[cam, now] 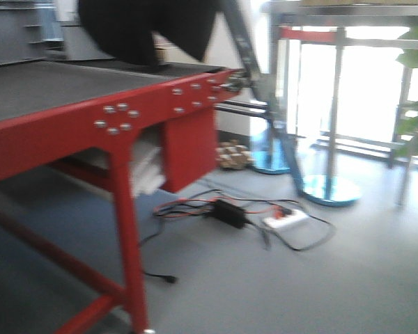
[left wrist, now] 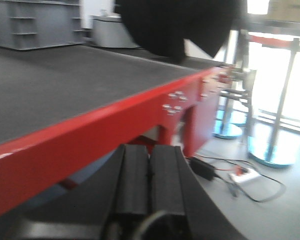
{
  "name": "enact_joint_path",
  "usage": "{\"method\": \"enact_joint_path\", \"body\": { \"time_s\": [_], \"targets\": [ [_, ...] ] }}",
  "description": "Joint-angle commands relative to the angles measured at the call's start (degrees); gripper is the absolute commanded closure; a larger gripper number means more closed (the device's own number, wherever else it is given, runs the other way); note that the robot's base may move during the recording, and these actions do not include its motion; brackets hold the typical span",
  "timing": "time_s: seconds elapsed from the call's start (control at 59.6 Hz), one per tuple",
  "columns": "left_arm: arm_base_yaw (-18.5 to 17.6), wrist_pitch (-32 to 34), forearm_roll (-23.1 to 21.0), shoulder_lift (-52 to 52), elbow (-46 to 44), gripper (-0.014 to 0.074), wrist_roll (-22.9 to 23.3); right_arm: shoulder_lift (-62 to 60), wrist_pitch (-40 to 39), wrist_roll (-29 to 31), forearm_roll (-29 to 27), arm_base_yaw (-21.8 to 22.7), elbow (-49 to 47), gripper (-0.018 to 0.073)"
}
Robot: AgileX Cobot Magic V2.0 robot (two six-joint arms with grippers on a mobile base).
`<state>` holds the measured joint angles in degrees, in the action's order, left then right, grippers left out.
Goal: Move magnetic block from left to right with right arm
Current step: 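Drive the base past the chair to the other dark-carpeted table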
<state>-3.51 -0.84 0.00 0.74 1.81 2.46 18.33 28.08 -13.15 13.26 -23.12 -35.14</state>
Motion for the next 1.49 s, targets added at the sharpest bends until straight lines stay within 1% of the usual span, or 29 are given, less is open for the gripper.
{"method": "enact_joint_path", "body": {
  "time_s": [0.0, 1.476],
  "targets": [
    [-0.06, 5.15, 0.0, 0.78, 0.59, 0.0713, 0.25, 0.47, -5.26, 0.34, 1.04, -0.04, -1.59, 0.0336],
    [-0.06, 5.15, 0.0, 0.78, 0.59, 0.0713, 0.25, 0.47, -5.26, 0.34, 1.04, -0.04, -1.59, 0.0336]
  ]
}}
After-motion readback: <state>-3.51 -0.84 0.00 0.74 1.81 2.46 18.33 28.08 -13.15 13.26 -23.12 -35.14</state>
